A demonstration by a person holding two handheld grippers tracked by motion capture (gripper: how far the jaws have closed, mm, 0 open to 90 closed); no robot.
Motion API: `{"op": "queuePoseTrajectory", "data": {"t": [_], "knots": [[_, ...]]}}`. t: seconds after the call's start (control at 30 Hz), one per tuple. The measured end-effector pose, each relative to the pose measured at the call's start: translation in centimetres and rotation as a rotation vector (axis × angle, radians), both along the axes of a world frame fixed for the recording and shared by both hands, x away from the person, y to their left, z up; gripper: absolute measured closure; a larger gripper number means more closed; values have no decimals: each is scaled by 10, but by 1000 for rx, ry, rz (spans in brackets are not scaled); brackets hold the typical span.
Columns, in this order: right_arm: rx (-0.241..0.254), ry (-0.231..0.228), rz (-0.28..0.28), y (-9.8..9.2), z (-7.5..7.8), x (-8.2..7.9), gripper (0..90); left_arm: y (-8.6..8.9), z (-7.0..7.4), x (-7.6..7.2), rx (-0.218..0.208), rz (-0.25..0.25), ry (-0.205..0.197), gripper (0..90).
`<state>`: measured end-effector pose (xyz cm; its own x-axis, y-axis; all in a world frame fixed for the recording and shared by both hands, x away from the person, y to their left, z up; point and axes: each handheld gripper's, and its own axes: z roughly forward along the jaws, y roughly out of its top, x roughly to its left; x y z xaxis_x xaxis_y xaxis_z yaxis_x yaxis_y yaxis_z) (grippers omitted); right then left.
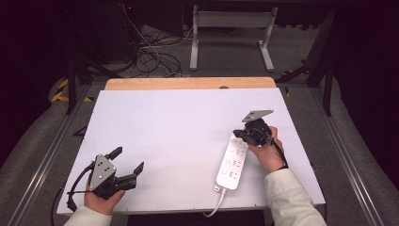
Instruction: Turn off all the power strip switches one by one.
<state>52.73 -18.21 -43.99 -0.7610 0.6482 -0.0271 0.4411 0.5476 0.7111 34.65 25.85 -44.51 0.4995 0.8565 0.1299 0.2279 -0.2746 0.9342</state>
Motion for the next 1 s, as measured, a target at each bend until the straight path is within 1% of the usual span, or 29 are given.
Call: {"op": "queuePoseTrajectory", "data": {"t": [0.1,0.33,0.47,0.6,0.8,1.0], "knots": [[-9,14,6,1,-2,1,900,0,0,0,0,-1,0,157],[-45,27,12,4,-6,1,900,0,0,0,1,-2,0,157],[-52,35,15,5,-7,1,900,0,0,0,2,-3,0,157],[-55,34,14,6,-7,1,900,0,0,0,3,-3,0,157],[-46,43,11,5,-9,2,900,0,0,0,1,-2,0,157],[-54,43,9,6,-10,1,900,0,0,0,3,-3,1,157]]}}
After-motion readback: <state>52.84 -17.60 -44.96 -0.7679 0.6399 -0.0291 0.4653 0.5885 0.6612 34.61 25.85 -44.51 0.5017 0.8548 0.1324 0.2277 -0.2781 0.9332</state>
